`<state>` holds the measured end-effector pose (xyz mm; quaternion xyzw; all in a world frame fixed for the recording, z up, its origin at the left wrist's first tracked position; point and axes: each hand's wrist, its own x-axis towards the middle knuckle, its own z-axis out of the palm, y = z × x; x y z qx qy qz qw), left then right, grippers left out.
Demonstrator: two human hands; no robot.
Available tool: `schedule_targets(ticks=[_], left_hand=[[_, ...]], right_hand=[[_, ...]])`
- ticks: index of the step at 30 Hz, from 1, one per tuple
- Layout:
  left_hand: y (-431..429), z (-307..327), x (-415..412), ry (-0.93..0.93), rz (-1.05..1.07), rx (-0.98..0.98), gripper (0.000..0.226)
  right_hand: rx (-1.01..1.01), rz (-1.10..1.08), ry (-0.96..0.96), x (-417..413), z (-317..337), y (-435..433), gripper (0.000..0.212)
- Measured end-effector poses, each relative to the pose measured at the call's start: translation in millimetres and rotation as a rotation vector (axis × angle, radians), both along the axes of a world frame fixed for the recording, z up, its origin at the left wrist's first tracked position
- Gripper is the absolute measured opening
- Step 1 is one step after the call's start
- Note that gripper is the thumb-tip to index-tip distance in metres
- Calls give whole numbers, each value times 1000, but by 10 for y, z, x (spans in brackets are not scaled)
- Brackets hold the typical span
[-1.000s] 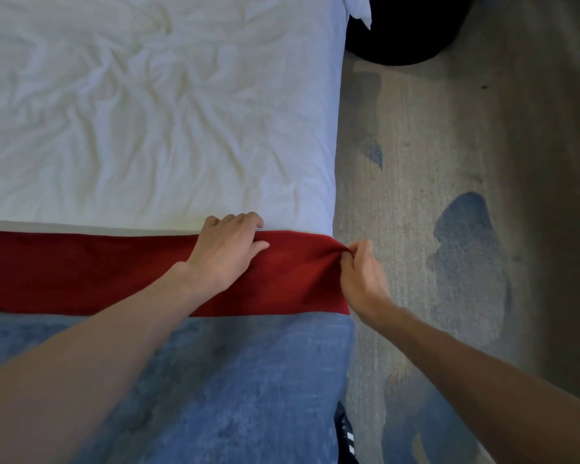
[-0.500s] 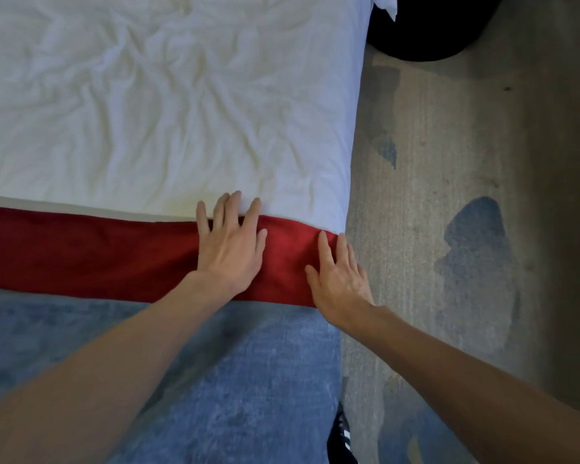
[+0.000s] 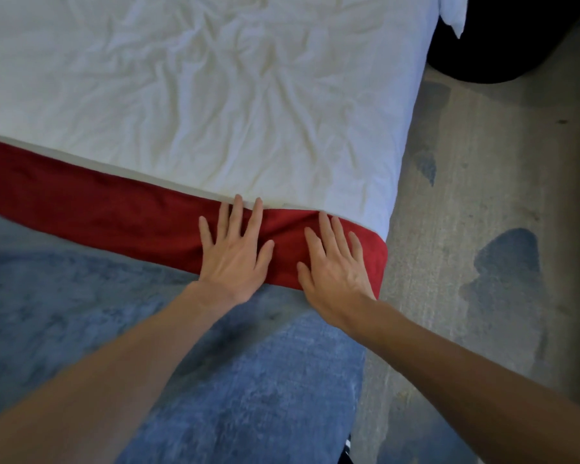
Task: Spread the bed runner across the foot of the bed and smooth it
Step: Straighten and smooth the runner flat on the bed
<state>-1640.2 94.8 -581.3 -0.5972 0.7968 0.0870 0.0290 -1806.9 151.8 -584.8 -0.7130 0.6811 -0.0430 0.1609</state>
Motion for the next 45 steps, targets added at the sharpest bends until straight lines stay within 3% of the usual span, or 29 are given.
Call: schedule_targets(ticks=[12, 22, 37, 45], left_hand=[[423, -60, 1426, -116, 462, -59, 62], [1009, -76, 2430, -153, 756, 52, 61], [1173, -161, 2087, -117, 1084, 30, 62], [1204, -105, 1815, -134, 1190, 37, 61]], right_hand=[[-69, 236, 74, 991, 113, -558, 53], [-67, 103, 27, 1821, 205, -1282, 39], [-103, 391, -94, 1754, -3, -1900, 24], [-151, 572, 55, 1699, -26, -2000, 13]])
